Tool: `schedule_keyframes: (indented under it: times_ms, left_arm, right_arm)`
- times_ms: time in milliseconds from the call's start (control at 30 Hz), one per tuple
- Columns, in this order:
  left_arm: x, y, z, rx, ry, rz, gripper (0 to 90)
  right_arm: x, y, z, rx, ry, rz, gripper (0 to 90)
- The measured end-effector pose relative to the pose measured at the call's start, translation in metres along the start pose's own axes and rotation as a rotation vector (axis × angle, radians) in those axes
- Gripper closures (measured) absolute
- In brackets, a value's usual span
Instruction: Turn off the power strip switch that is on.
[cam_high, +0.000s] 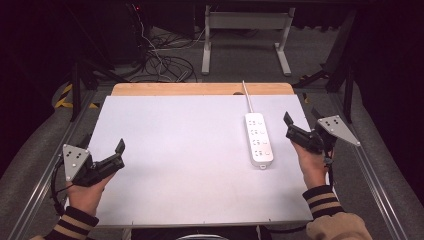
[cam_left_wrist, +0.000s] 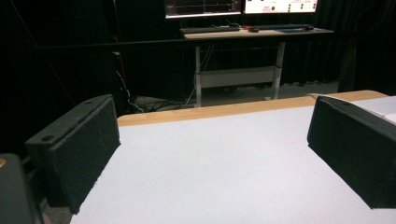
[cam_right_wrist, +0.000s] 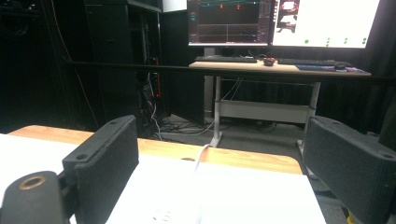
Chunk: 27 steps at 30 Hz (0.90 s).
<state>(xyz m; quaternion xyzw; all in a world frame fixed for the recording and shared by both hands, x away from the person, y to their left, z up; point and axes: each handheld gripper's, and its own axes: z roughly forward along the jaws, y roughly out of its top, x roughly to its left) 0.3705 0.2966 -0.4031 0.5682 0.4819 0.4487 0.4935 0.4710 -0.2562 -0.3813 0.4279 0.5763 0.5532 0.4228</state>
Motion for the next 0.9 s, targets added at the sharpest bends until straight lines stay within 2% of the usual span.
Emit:
schedule_keyframes:
  times_ms: [900]
  left_arm:
    - [-0.0012,0.0,0.0012,0.0,-0.007,0.002,2.7]
  right_arm:
    - [0.0005,-0.001,0.0006,0.002,0.008,-0.003,11.1]
